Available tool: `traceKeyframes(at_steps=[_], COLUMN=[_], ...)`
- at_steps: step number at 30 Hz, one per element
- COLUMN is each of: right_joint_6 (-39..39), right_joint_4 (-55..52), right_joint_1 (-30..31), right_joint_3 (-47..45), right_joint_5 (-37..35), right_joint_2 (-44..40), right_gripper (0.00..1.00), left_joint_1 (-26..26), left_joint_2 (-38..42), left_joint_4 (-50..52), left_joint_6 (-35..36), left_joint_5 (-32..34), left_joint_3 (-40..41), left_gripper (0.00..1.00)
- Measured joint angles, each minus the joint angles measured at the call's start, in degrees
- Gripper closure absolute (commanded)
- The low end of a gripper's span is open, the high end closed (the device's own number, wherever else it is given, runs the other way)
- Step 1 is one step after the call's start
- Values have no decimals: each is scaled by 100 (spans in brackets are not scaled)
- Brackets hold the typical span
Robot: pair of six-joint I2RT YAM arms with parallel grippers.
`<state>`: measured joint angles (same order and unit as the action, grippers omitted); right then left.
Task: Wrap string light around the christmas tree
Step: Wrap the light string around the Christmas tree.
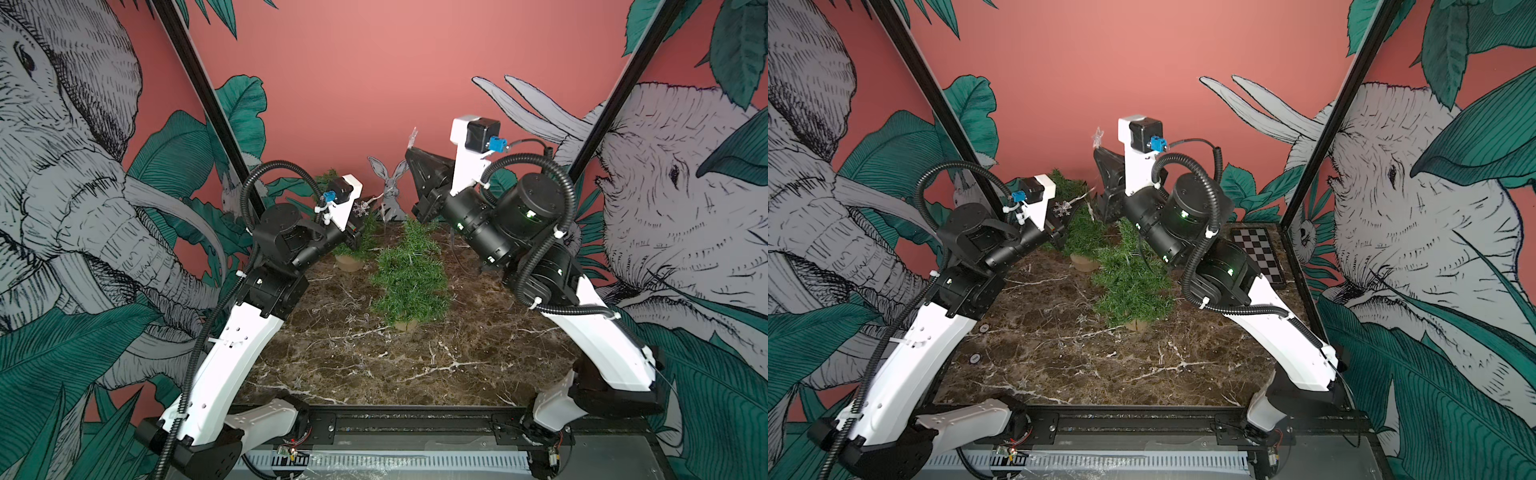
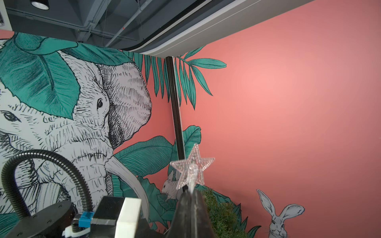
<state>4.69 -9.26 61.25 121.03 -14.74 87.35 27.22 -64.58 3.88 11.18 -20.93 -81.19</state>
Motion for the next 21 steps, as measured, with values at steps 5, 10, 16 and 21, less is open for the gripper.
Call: traceKeyframes(at_steps=[5, 10, 16, 21], right_joint_6=[348, 568, 824, 1252], right_joint_4=[595, 929, 964, 651], right_joint_1=[0, 11, 20, 20], right_joint_3=[-1349, -2225, -2942, -3029], right_joint_5=[286, 323, 118, -339], right_joint_2=[-831, -1445, -1908, -2000], right_gripper=[73, 58, 26, 16], left_joint_1=[0, 0, 0, 0], left_joint_2=[81, 260, 289, 304], left_joint_4=[-61, -380, -647, -901], left_joint_6=[26, -46, -205, -282], left_joint_5=[-179, -289, -551, -649], left_joint_3=[48, 337, 413, 509], left_gripper=[100, 100, 100, 100])
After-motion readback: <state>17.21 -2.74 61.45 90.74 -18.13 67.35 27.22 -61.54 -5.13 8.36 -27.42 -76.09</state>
